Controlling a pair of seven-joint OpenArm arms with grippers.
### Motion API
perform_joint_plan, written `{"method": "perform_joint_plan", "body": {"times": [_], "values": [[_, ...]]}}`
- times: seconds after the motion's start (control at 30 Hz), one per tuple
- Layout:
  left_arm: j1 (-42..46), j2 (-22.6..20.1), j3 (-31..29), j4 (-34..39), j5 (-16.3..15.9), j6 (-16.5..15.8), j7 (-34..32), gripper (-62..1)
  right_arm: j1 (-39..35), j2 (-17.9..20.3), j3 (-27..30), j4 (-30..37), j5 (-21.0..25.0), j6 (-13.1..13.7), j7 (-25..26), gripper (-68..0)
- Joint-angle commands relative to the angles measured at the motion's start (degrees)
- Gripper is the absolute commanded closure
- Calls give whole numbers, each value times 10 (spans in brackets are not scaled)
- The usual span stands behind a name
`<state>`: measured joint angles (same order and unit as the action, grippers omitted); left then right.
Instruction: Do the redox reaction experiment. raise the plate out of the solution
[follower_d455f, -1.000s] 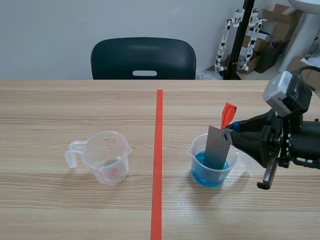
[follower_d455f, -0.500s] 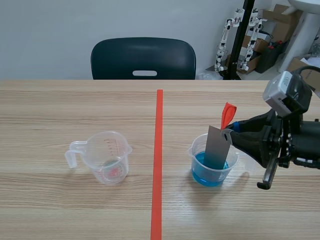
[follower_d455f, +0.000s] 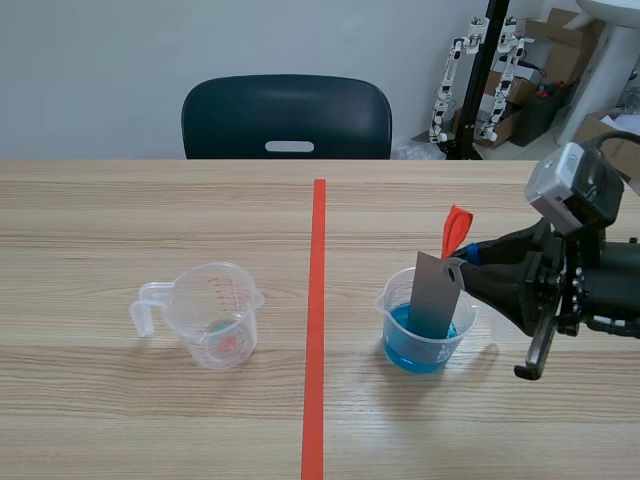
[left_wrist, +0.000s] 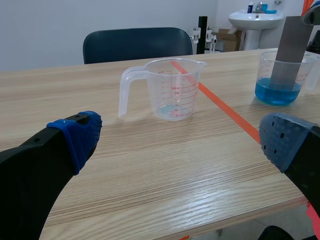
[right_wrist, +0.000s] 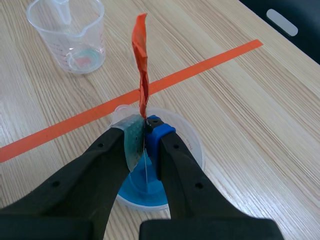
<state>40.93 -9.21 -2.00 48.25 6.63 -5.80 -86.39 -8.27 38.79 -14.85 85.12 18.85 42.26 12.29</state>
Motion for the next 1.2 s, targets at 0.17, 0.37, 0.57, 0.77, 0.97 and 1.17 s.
{"method": "perform_joint_plan", "body": {"times": [0.17, 0.37, 0.57, 0.77, 0.97, 1.17], "values": [[-2, -3, -2, 11, 1, 1, -26, -623, 5, 40, 3, 32, 50, 5, 7, -6], [-2, -3, -2, 11, 1, 1, -26, -623, 5, 70, 3, 61, 89, 5, 4, -6], [-2, -9, -2, 19, 1, 1, -26, -623, 5, 95, 3, 87, 148, 5, -24, -6], [-9, -48, -2, 72, 3, 0, -26, -623, 5, 131, 3, 119, 202, 5, -49, -6], [-40, -103, -2, 121, 56, -92, -12, -623, 5, 187, 3, 152, 278, 5, -62, -6], [-87, -144, -11, 148, 170, -197, -1, -623, 5, 240, 3, 178, 341, 5, -78, -6]]}}
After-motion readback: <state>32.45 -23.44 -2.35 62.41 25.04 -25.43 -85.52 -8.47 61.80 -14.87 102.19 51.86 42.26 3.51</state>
